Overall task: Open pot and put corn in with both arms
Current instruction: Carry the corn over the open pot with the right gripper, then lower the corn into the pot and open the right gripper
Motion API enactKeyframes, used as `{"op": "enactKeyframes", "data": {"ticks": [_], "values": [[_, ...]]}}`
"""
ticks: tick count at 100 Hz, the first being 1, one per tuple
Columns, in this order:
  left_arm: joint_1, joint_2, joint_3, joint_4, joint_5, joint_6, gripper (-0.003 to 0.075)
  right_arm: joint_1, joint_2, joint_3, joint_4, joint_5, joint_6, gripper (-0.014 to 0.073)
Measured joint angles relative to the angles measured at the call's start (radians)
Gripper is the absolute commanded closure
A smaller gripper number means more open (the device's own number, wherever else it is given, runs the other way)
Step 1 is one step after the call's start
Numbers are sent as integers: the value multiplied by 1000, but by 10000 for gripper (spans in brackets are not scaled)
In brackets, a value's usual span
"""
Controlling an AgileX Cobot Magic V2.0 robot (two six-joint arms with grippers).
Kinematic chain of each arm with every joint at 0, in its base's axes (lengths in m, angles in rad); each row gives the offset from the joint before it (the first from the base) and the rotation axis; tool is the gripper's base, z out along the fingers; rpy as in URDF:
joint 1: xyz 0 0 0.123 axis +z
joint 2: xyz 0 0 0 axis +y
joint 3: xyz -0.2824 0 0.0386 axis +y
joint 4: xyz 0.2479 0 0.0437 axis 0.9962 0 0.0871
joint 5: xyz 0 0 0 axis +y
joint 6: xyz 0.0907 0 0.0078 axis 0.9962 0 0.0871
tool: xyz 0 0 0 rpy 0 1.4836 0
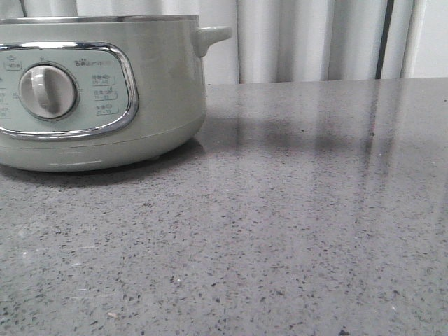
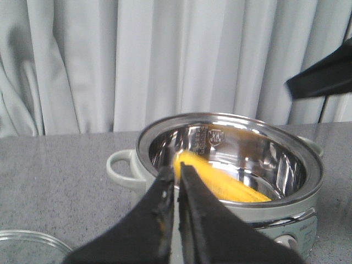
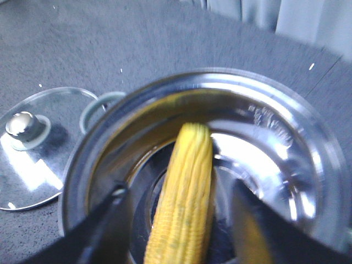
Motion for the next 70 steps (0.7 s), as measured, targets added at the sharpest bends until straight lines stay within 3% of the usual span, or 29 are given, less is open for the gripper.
{"op": "enactKeyframes", "data": {"ticks": [24,44,70], "values": [[0,-75,0,-61,58,157,741,7,-325,191,-183,25,0,654],[0,-113,24,-67,175,239,741,7,-668,566,-322,-82,0,657],[0,-114,97,-89,118,246,741,7,-1110,1014,-425,-283,0,657]]}}
